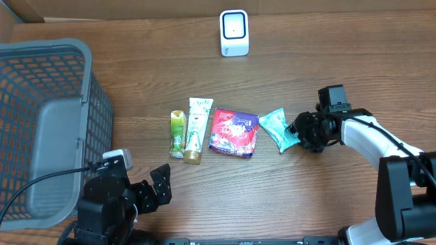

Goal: Scan the item barcode
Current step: 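Lift the wipes pack with right gripper and raise it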

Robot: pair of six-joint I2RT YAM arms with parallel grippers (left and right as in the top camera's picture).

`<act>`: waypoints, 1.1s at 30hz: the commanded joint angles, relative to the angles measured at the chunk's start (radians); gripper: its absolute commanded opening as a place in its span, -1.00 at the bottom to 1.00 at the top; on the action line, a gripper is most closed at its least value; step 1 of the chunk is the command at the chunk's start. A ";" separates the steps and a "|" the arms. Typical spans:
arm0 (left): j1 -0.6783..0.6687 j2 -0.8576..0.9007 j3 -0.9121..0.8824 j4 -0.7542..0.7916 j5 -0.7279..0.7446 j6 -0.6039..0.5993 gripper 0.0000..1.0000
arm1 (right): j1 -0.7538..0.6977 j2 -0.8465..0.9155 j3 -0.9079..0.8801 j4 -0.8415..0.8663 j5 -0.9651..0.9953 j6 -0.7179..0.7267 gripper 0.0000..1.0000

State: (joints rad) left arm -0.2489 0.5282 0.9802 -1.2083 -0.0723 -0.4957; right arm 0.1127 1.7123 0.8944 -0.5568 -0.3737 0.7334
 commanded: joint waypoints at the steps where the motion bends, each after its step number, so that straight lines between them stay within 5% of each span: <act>1: 0.000 -0.006 -0.010 0.001 -0.013 0.001 0.99 | -0.012 0.005 -0.002 0.059 0.022 -0.055 0.07; 9: 0.000 -0.006 -0.010 0.001 -0.013 0.001 0.99 | -0.042 0.005 0.014 0.187 -0.111 -0.449 0.05; 11: 0.000 -0.006 -0.010 0.001 -0.013 0.002 0.99 | -0.054 0.005 0.023 0.181 -0.112 -0.453 0.09; 23: 0.000 -0.006 -0.010 0.001 -0.013 0.001 0.99 | -0.010 0.010 -0.037 0.125 -0.046 0.101 0.46; 28: 0.000 -0.006 -0.010 0.001 -0.013 0.001 0.99 | 0.030 0.017 -0.070 0.185 -0.047 0.186 0.45; 33: 0.000 -0.006 -0.010 0.001 -0.013 0.002 0.99 | 0.033 0.017 -0.070 0.191 0.016 0.207 0.14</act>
State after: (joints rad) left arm -0.2489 0.5282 0.9802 -1.2083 -0.0723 -0.4961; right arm 0.1448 1.7157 0.8410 -0.3698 -0.4271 0.8902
